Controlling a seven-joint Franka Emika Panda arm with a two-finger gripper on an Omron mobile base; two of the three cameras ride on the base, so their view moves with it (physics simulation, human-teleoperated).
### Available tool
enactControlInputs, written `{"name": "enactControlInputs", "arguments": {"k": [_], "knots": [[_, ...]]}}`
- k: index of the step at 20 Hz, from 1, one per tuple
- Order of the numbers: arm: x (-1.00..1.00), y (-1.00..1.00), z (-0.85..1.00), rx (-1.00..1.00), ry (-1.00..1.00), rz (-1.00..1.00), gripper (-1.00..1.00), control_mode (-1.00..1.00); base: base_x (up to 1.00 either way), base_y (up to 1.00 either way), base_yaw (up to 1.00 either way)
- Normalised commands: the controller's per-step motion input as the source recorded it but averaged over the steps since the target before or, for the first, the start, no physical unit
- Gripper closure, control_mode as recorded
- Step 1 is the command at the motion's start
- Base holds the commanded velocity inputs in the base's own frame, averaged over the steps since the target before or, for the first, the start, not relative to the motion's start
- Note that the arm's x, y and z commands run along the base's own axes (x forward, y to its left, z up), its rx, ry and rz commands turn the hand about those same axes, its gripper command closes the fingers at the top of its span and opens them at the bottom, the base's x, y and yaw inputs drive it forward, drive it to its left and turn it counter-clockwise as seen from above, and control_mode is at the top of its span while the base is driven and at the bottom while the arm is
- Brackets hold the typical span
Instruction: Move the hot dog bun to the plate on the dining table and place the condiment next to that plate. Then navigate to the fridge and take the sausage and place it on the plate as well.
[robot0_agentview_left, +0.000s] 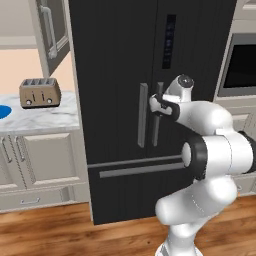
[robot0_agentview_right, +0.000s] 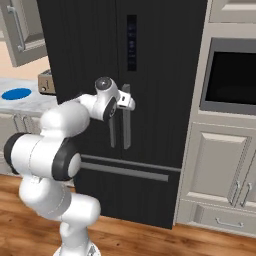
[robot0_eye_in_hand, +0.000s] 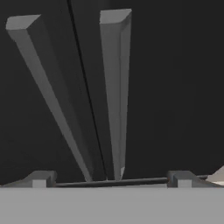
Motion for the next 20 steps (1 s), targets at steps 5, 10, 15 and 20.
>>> {"name": "enactControlInputs", "arguments": {"k": [5, 10, 15, 20], "knots": [[0.60, 0.00, -0.14, 0.00, 0.01, 0.00, -1.00, -1.00, 0.00, 0.00, 0.00], [0.57, -0.03, -0.25, 0.00, 0.00, 0.00, -1.00, -1.00, 0.00, 0.00, 0.00], [0.52, -0.19, -0.23, 0.00, 0.00, 0.00, -1.00, -1.00, 0.00, 0.00, 0.00], [0.54, -0.16, -0.19, 0.00, 0.00, 0.00, -1.00, -1.00, 0.00, 0.00, 0.00]]}}
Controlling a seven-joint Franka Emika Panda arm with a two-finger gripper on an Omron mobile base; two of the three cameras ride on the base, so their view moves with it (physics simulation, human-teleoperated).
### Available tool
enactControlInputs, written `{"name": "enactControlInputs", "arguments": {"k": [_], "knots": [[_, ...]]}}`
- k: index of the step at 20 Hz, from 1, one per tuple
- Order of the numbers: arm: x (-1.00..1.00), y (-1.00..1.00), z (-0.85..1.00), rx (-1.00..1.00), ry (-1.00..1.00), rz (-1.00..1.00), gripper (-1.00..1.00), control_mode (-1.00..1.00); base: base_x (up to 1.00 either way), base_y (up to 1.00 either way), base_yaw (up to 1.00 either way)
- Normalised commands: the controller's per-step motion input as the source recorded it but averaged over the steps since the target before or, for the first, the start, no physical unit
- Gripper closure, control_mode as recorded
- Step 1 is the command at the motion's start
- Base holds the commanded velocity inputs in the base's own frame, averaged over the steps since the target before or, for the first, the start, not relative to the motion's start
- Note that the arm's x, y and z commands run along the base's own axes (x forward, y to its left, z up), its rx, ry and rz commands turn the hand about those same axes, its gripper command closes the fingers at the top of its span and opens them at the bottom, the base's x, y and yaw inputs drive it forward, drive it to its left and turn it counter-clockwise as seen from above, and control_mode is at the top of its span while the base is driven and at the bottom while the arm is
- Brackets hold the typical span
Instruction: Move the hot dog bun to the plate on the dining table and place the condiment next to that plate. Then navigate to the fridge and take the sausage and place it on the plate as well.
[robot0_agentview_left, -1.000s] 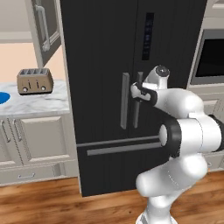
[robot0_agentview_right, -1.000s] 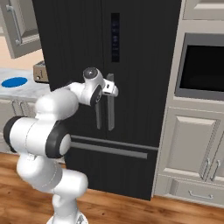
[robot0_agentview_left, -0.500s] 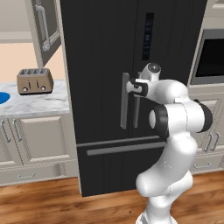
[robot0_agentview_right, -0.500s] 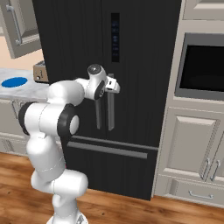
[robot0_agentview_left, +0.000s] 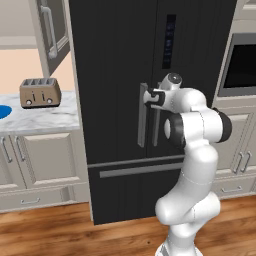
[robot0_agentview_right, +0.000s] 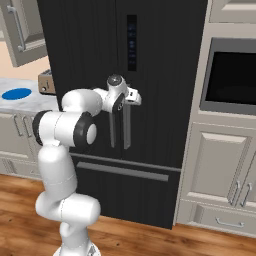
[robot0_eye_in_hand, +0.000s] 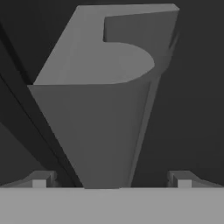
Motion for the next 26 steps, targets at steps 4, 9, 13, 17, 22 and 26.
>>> {"name": "enactControlInputs", "arguments": {"k": [4, 9, 13, 17, 22, 26], "knots": [[0.48, -0.02, -0.16, 0.00, 0.00, 0.00, -1.00, -1.00, 0.00, 0.00, 0.00], [0.28, 0.00, -0.29, 0.00, -0.07, 0.00, 1.00, -1.00, 0.00, 0.00, 0.00], [0.26, 0.00, -0.22, 0.00, -0.05, 0.00, 1.00, -1.00, 0.00, 0.00, 0.00], [0.00, 0.00, -0.21, 0.00, 0.02, 0.00, 1.00, -1.00, 0.00, 0.00, 0.00], [-0.83, -0.42, -0.07, 0.03, 0.00, -0.08, 1.00, -1.00, 0.00, 0.00, 0.00], [-0.98, -0.60, -0.03, 0.07, 0.00, -0.12, 1.00, -1.00, 0.00, 0.00, 0.00]]}}
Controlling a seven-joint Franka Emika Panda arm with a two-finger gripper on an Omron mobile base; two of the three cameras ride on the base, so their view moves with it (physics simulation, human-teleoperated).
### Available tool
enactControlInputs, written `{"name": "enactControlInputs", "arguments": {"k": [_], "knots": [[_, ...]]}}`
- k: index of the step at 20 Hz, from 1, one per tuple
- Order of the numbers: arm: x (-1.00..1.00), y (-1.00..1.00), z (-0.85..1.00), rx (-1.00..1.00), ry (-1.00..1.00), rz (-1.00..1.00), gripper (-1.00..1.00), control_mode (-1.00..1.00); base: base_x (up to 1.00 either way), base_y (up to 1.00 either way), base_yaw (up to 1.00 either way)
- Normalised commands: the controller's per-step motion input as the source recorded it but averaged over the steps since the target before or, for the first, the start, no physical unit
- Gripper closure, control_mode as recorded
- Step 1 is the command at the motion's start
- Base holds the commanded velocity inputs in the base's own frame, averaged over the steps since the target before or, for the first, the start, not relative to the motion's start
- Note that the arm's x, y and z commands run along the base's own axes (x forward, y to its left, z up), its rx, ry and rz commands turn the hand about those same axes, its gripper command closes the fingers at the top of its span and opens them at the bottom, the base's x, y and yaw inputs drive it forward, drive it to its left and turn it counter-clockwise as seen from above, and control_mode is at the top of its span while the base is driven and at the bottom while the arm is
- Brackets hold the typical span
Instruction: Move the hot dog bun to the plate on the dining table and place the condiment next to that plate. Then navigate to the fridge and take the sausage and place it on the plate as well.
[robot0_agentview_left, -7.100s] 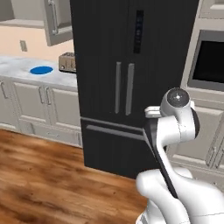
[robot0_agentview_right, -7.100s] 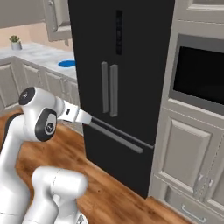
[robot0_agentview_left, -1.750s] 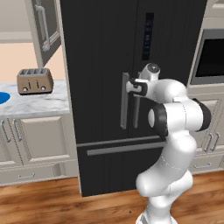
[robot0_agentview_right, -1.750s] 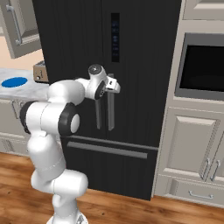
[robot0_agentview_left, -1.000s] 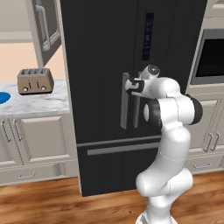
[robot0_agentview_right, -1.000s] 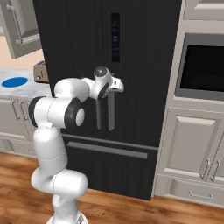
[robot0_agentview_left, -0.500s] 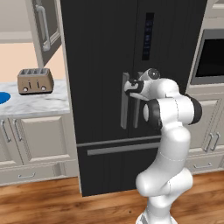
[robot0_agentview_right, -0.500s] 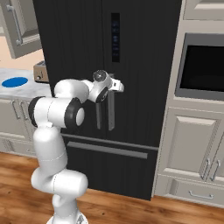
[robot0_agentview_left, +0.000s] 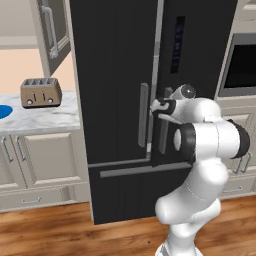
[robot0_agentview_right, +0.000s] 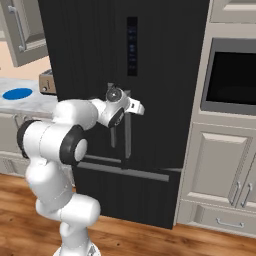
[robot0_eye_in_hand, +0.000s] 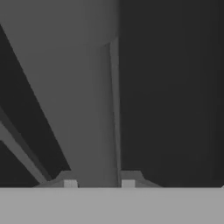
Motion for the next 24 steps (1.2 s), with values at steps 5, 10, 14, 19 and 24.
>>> {"name": "enactControlInputs", "arguments": {"k": [5, 10, 14, 19, 24], "knots": [[-0.84, -0.60, -0.03, 0.05, 0.01, -0.10, 1.00, -1.00, 0.00, 0.00, 0.00], [-0.71, -0.64, -0.03, 0.04, 0.04, -0.08, 1.00, -1.00, 0.00, 0.00, 0.00], [-0.58, -0.31, -0.12, 0.01, 0.07, -0.08, -1.00, -1.00, 0.00, 0.00, 0.00], [-0.57, 0.11, 0.04, -0.06, 0.01, -0.01, -1.00, -1.00, 0.00, 0.00, 0.00], [-0.45, 0.39, 0.16, -0.14, 0.02, 0.00, -1.00, -1.00, 0.00, 0.00, 0.00]]}}
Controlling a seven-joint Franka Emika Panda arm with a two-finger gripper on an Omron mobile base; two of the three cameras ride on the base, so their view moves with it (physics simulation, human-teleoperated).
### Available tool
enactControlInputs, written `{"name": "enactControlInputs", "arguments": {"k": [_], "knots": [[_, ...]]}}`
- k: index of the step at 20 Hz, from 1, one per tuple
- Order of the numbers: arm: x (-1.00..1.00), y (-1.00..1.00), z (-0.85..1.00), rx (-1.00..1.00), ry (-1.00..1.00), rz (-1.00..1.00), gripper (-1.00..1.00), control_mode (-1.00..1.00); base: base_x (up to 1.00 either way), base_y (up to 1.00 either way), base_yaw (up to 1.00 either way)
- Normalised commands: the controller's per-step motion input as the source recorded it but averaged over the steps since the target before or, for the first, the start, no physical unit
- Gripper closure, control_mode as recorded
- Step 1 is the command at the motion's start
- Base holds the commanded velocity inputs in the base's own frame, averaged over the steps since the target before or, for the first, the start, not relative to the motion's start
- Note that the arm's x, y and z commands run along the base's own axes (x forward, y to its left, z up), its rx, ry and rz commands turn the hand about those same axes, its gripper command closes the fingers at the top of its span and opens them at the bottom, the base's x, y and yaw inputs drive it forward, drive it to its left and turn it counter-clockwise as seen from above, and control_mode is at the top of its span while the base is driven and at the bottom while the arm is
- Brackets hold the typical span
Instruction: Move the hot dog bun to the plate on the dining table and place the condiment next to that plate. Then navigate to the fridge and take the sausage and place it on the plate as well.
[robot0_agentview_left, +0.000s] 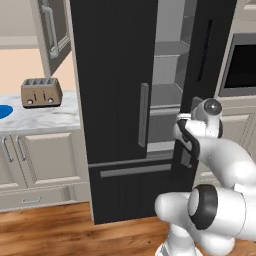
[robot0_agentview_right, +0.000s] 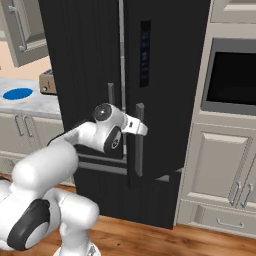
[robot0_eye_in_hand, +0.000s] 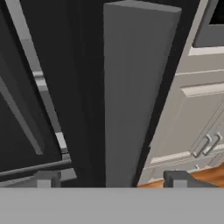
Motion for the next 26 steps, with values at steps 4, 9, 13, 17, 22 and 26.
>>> {"name": "enactControlInputs", "arguments": {"k": [4, 9, 13, 17, 22, 26], "knots": [[-0.23, 0.60, 0.32, -0.24, 0.08, 0.03, -1.00, -1.00, 0.00, 0.00, 0.00], [-0.06, 0.65, 0.34, -0.28, 0.17, 0.02, -1.00, -1.00, 0.00, 0.00, 0.00], [0.11, 0.65, 0.23, -0.28, 0.33, 0.00, -1.00, -1.00, 0.00, 0.00, 0.00], [0.54, 0.44, 0.03, -0.28, 0.34, 0.00, -1.00, -1.00, 0.00, 0.00, 0.00], [0.83, 0.07, 0.00, -0.16, 0.22, 0.00, -1.00, -1.00, 0.00, 0.00, 0.00], [0.78, -0.15, -0.11, -0.02, 0.18, 0.01, -1.00, -1.00, 0.00, 0.00, 0.00]]}}
